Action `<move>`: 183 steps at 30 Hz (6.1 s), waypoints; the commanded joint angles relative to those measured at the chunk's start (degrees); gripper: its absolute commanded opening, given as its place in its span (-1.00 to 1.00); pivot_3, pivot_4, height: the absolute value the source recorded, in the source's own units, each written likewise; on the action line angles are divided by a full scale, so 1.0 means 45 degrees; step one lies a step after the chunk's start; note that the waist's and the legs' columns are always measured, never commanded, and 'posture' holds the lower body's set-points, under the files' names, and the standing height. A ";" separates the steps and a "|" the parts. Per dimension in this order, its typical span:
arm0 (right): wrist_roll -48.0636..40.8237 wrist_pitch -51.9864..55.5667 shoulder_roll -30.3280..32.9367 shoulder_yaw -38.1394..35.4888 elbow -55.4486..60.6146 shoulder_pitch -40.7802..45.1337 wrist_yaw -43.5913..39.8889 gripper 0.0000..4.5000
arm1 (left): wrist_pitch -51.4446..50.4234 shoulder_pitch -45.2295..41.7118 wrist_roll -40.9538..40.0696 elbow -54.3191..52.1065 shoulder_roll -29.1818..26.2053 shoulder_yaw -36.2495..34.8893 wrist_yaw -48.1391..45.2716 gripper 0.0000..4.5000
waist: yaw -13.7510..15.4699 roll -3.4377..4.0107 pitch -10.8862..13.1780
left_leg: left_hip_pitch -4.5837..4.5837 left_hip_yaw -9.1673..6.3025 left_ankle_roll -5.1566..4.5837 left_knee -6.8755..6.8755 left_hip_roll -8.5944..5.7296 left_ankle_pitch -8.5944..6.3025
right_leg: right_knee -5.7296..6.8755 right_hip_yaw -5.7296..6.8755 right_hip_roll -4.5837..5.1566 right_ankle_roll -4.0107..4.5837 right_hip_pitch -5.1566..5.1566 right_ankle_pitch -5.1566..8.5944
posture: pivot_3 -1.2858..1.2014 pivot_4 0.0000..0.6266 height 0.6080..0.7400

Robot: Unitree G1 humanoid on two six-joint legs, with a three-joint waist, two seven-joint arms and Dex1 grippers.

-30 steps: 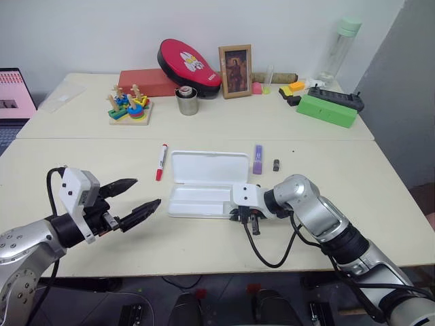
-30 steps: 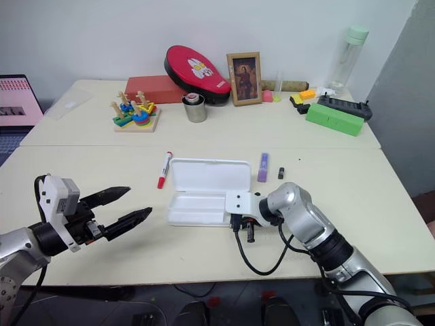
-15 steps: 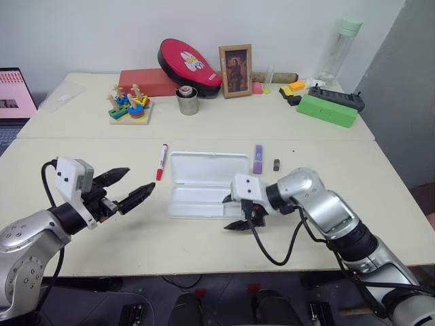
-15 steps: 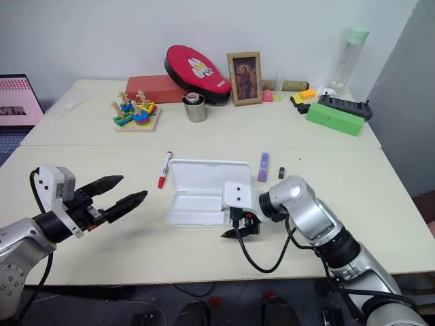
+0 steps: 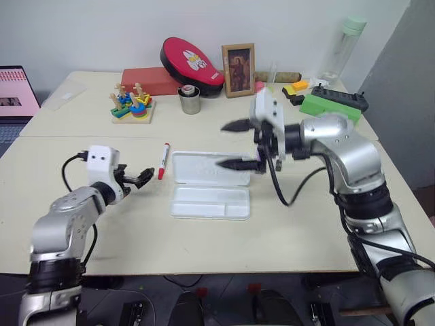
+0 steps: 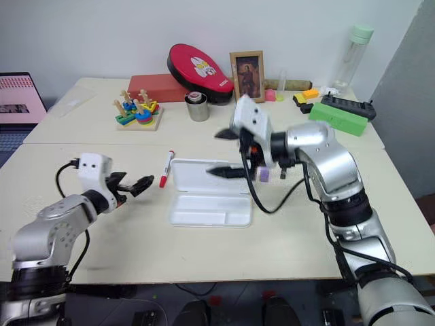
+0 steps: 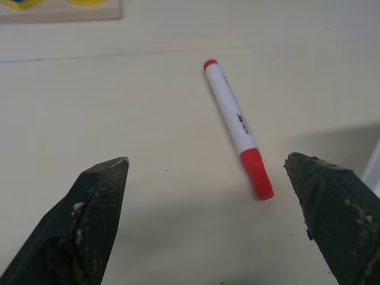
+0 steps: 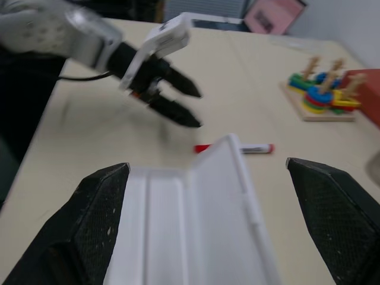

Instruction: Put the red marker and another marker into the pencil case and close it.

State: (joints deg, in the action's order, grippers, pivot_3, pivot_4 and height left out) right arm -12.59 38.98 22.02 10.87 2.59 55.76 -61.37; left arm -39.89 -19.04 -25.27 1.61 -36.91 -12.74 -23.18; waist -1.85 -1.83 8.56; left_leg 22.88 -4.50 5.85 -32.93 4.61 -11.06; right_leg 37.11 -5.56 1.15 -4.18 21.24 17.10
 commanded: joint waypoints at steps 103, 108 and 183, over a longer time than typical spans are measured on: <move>-0.5072 0.2604 0.3739 -0.2613 0.5038 -0.4852 0.3259 1.00 | 0.5800 -0.4806 0.4770 0.2050 -0.0674 0.6694 -1.2059 0.28 | 0.0015 0.0059 0.0030 | 0.0016 -0.0001 -0.0016 -0.0015 -0.0002 0.0000 | -0.0007 -0.0014 -0.0008 -0.0001 -0.0007 0.0007 | 0.03 -0.52 1.00; -0.4282 0.2708 0.3147 -0.2750 0.3819 -0.4331 0.4756 1.00 | 0.4297 -0.4547 0.3347 0.0994 -0.0141 0.5523 -1.1417 0.73 | 0.0012 0.0057 0.0030 | 0.0016 -0.0001 -0.0015 -0.0023 -0.0002 0.0000 | -0.0002 -0.0014 -0.0007 -0.0001 -0.0012 0.0006 | 0.03 -0.52 1.00; -0.1713 0.1245 0.0042 0.0776 0.0774 -0.0670 0.2459 -0.51 | 0.1170 0.2410 -0.1703 -0.4350 -0.3532 -0.1612 -0.8055 1.00 | -0.0463 0.0111 0.0053 | 0.0007 -0.0002 -0.0019 0.0033 -0.0005 -0.0007 | -0.0014 -0.0009 0.0003 0.0014 0.0008 0.0008 | 0.03 -0.52 1.00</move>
State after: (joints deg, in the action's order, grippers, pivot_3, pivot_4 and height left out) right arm -19.26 42.29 21.13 10.94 -1.56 52.92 -47.34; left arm -36.93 -10.07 -32.75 -16.48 -50.80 -15.65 -56.46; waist -3.93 -1.33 8.80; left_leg 22.91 -4.51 5.77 -32.79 4.60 -11.09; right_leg 37.06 -5.59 1.17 -4.12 21.30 17.15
